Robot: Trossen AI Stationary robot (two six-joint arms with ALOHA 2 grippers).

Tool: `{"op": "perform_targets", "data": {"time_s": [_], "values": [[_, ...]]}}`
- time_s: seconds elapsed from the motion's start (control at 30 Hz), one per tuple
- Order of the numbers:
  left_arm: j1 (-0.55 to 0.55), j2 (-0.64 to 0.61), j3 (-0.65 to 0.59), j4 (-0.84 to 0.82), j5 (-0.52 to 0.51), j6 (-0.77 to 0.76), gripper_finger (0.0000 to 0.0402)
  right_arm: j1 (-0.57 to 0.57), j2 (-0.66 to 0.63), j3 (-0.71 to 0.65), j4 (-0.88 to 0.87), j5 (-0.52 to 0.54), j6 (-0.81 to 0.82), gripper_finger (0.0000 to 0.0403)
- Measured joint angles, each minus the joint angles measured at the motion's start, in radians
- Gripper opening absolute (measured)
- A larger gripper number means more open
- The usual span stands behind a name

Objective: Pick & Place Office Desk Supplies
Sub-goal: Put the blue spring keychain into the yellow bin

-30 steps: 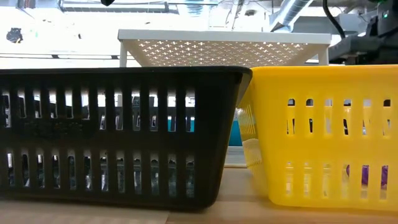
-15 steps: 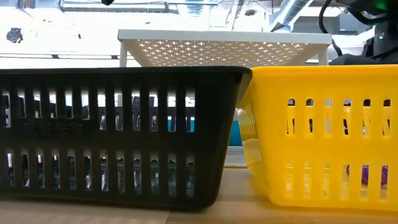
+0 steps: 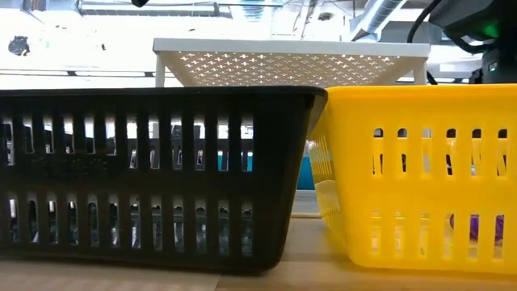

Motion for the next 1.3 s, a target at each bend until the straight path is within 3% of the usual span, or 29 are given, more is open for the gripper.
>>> {"op": "perform_targets", "data": {"time_s": [0.13,0.3,0.37,0.53,0.83,1.07,1.3], "values": [[0.000,0.000,0.000,0.002,0.000,-0.001,0.0000,-0.001,0.029,0.033,-0.061,-0.003,-0.023,0.0134],[0.000,0.000,0.000,0.004,-0.001,-0.001,0.0000,-0.029,0.026,0.036,-0.095,-0.004,-0.088,0.0036],[0.000,0.000,0.000,0.004,-0.002,-0.001,0.0000,-0.034,0.022,0.036,-0.098,0.005,-0.100,0.0015],[0.000,0.000,0.000,0.004,-0.002,-0.008,0.0000,-0.001,-0.031,0.061,-0.214,0.051,-0.100,0.0006],[0.000,0.000,0.000,0.002,-0.002,-0.011,0.0000,0.159,-0.182,0.255,-0.379,0.125,-0.091,0.0002],[0.000,0.000,0.000,-0.002,-0.009,-0.011,0.0000,0.224,-0.209,0.364,-0.269,0.145,-0.231,0.0001],[0.000,0.000,0.000,-0.004,-0.015,-0.014,0.0000,0.185,-0.103,0.435,-0.082,0.124,-0.343,0.0000]]}}
